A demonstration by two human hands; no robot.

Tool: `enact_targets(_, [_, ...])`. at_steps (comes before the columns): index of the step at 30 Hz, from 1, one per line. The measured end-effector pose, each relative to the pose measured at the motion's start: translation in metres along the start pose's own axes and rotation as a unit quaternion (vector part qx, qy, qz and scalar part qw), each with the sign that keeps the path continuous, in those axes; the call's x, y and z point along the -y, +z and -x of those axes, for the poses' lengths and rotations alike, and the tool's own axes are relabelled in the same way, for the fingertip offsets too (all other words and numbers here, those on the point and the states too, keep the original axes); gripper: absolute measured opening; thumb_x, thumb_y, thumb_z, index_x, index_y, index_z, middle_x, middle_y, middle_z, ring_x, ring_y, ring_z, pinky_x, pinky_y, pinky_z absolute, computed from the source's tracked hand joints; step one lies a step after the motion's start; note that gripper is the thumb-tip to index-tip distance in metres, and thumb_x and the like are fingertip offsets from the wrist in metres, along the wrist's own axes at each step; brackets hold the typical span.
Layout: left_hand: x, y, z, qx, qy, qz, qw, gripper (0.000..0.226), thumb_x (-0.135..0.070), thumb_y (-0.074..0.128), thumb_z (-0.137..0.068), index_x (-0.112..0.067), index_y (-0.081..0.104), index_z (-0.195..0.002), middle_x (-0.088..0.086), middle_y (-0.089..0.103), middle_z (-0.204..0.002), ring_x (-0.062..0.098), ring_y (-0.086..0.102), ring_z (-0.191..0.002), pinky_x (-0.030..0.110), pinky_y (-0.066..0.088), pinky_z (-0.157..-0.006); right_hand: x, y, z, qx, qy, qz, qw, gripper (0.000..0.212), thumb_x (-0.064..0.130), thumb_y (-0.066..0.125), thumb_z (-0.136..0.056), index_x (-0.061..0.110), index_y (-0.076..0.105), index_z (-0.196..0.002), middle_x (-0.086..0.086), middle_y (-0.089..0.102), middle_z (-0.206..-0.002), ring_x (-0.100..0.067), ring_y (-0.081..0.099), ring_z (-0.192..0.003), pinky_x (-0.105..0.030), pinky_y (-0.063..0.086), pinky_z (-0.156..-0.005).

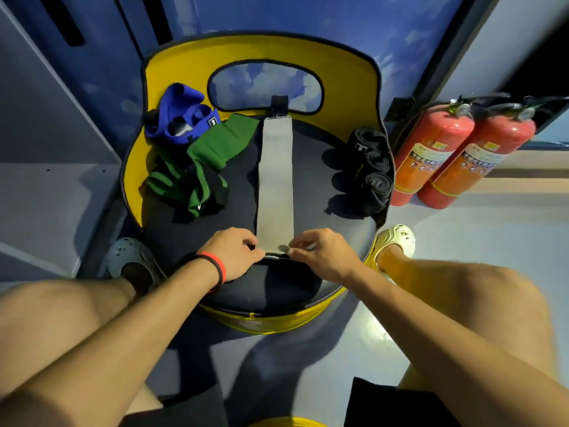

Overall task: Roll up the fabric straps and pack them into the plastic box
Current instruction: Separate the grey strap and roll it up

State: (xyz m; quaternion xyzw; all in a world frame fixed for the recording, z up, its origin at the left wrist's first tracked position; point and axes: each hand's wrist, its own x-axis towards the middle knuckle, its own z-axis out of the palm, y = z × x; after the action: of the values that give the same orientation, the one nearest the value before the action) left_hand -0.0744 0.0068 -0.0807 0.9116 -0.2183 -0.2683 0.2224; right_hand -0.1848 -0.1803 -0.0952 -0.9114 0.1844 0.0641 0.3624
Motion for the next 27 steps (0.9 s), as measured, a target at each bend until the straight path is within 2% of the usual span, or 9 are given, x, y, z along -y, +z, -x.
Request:
enact_targets(3, [0.009, 0.020, 0.006, -0.067, 0.003, 0.096, 0.993, 0.012, -0.026, 0.077, -0.087, -0.029, 0.077, -0.098, -0.011, 0.072, -0.088, 0.005, 0.065, -0.084, 0.025, 0.051, -0.080, -0.008, 0.014, 0.014, -0.024, -0.018, -0.020, 0.999, 0.016, 0.027, 0.072, -0.092, 0.024, 0.080, -0.106, 0.005, 0.075, -0.099, -0.011, 0.066, -0.089, -0.013, 0.045, -0.075])
enact_targets(6, [0.015, 0.031, 0.008, -0.091, 0.004, 0.162, 0.983, 0.011, -0.018, 0.081, -0.084, -0.025, 0.081, -0.092, -0.011, 0.074, -0.085, 0.005, 0.068, -0.083, 0.026, 0.055, -0.081, -0.015, 0.029, 0.021, -0.066, -0.037, -0.007, 0.997, 0.020, 0.023, 0.074, -0.090, 0.026, 0.079, -0.110, 0.010, 0.066, -0.088, -0.013, 0.063, -0.085, -0.018, 0.047, -0.077])
enact_targets(8, [0.018, 0.034, 0.009, -0.100, 0.020, 0.174, 0.979, 0.012, -0.015, 0.082, -0.082, -0.023, 0.082, -0.092, -0.010, 0.073, -0.090, 0.004, 0.068, -0.085, 0.026, 0.055, -0.086, -0.018, 0.036, 0.022, -0.084, -0.064, 0.024, 0.994, 0.022, 0.025, 0.074, -0.090, 0.027, 0.078, -0.112, 0.006, 0.062, -0.090, -0.016, 0.060, -0.084, -0.029, 0.051, -0.077])
enact_targets(10, [0.022, 0.039, 0.010, -0.116, 0.058, 0.155, 0.979, 0.013, -0.013, 0.081, -0.082, -0.021, 0.082, -0.093, -0.007, 0.069, -0.096, 0.007, 0.067, -0.087, 0.027, 0.055, -0.089, -0.018, 0.038, 0.023, -0.087, -0.084, 0.039, 0.992, 0.024, 0.028, 0.074, -0.090, 0.028, 0.077, -0.113, 0.004, 0.062, -0.095, -0.017, 0.059, -0.085, -0.034, 0.052, -0.076])
enact_targets(12, [0.024, 0.044, 0.010, -0.134, 0.096, 0.113, 0.980, 0.014, -0.012, 0.080, -0.084, -0.022, 0.082, -0.094, -0.007, 0.064, -0.100, 0.010, 0.064, -0.091, 0.024, 0.052, -0.089, -0.018, 0.040, 0.024, -0.092, -0.101, 0.055, 0.989, 0.024, 0.028, 0.074, -0.090, 0.028, 0.075, -0.114, 0.005, 0.062, -0.099, -0.016, 0.059, -0.086, -0.031, 0.052, -0.075])
enact_targets(18, [0.027, 0.048, 0.013, -0.177, 0.150, 0.011, 0.973, 0.011, -0.023, 0.079, -0.085, -0.029, 0.081, -0.095, -0.014, 0.056, -0.101, 0.008, 0.053, -0.094, 0.027, 0.049, -0.082, -0.021, 0.049, 0.026, -0.137, -0.130, 0.080, 0.979, 0.013, 0.022, 0.075, -0.090, 0.021, 0.073, -0.103, 0.004, 0.060, -0.097, -0.017, 0.058, -0.084, -0.032, 0.054, -0.070])
enact_targets(21, [0.030, 0.046, 0.013, -0.150, 0.198, -0.041, 0.968, 0.017, -0.029, 0.078, -0.086, -0.026, 0.077, -0.103, -0.013, 0.058, -0.103, 0.010, 0.055, -0.097, 0.030, 0.052, -0.083, -0.023, 0.052, 0.026, -0.146, -0.123, 0.063, 0.980, 0.013, 0.020, 0.077, -0.087, 0.021, 0.066, -0.094, 0.005, 0.058, -0.095, -0.017, 0.057, -0.082, -0.036, 0.054, -0.069])
enact_targets(23, [0.031, 0.047, 0.011, -0.146, 0.218, -0.061, 0.963, 0.020, -0.031, 0.077, -0.086, -0.024, 0.075, -0.105, -0.012, 0.059, -0.104, 0.012, 0.058, -0.096, 0.031, 0.053, -0.082, -0.022, 0.051, 0.026, -0.142, -0.123, 0.055, 0.981, 0.015, 0.021, 0.077, -0.087, 0.021, 0.066, -0.098, 0.005, 0.057, -0.097, -0.016, 0.056, -0.082, -0.034, 0.053, -0.070])
enact_targets(27, [0.032, 0.049, 0.008, -0.173, 0.262, -0.079, 0.946, 0.011, -0.024, 0.076, -0.087, -0.020, 0.074, -0.097, -0.007, 0.062, -0.098, 0.015, 0.062, -0.088, 0.033, 0.055, -0.074, -0.020, 0.052, 0.027, -0.131, -0.126, 0.031, 0.983, 0.033, 0.031, 0.076, -0.089, 0.026, 0.068, -0.121, 0.007, 0.054, -0.104, -0.009, 0.053, -0.085, -0.020, 0.048, -0.075])
